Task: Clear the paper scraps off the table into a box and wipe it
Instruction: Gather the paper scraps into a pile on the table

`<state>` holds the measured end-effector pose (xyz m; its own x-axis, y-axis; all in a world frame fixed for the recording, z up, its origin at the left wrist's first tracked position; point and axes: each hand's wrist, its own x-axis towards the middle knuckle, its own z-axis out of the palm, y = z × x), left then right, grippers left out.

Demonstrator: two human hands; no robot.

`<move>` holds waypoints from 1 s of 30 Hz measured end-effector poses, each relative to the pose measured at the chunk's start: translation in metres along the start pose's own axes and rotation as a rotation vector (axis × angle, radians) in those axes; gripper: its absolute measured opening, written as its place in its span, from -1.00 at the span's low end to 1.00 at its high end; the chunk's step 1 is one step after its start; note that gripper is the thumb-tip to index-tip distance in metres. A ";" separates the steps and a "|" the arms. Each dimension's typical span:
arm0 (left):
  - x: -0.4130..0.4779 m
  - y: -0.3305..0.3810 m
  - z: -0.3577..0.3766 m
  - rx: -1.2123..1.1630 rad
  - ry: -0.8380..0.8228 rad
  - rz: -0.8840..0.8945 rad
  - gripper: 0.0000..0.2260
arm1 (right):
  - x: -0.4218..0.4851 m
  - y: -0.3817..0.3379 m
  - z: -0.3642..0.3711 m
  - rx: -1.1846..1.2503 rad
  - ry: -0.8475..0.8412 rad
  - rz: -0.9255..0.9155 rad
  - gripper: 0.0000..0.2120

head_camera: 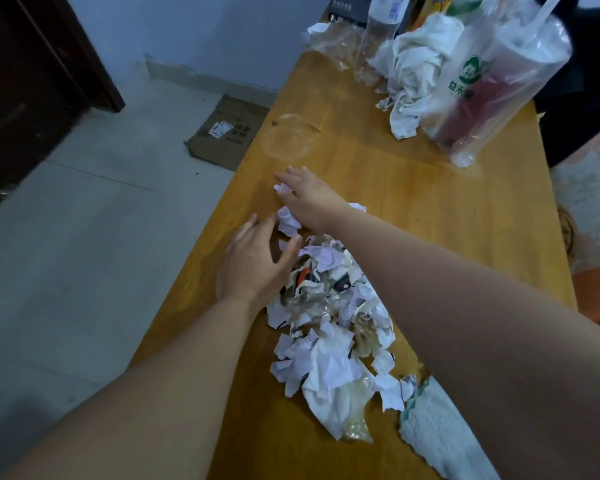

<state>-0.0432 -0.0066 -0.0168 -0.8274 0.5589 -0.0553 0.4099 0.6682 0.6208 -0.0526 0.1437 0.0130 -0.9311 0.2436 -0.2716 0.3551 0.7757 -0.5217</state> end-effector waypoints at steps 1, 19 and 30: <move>0.000 0.000 0.001 -0.009 0.000 -0.005 -0.40 | 0.000 -0.001 0.001 -0.039 -0.026 -0.008 -0.58; 0.004 -0.001 0.006 0.136 0.028 0.090 -0.43 | -0.060 0.039 -0.028 0.181 0.305 0.152 -0.62; 0.004 -0.004 0.007 0.135 0.020 0.101 -0.42 | -0.064 0.035 -0.007 0.640 0.326 0.186 -0.63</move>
<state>-0.0456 -0.0037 -0.0245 -0.7866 0.6173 0.0183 0.5378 0.6702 0.5115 0.0188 0.1598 0.0177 -0.7932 0.5755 -0.1992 0.3956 0.2382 -0.8870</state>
